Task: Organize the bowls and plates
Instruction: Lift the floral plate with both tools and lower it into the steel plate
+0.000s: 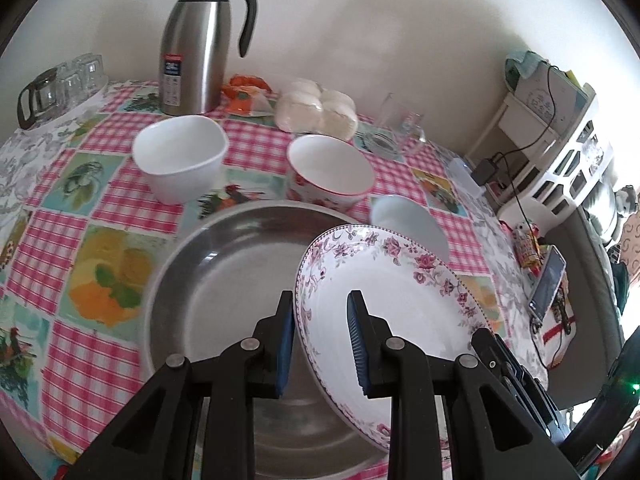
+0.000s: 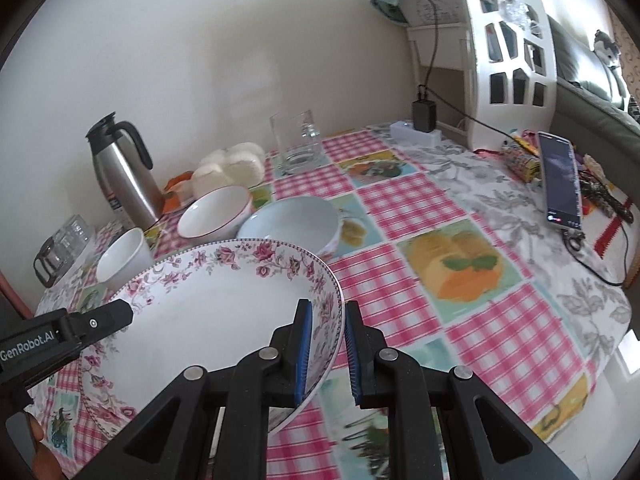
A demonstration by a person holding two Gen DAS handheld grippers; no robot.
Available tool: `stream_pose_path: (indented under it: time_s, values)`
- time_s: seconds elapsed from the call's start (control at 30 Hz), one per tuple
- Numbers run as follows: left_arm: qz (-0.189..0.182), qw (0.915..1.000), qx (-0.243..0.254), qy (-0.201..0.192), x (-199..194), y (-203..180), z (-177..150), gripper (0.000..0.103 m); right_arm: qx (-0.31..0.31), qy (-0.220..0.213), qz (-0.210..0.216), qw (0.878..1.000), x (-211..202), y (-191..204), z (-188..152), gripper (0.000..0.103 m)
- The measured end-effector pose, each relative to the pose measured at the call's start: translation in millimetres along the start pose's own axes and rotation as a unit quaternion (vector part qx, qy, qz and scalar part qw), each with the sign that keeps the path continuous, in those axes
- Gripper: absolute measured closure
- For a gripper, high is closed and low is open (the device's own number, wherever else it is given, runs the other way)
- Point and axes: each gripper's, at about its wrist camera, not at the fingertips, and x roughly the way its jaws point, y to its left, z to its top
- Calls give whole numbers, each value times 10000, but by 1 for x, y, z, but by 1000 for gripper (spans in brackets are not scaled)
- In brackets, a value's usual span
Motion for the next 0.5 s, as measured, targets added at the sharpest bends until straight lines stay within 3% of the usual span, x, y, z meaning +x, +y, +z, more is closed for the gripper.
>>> stream_pose_path:
  time_s: [0.5]
  values:
    - [263,9987,-419,97,1,61,8,76,-443,280,178,9985,21,59,-17,86]
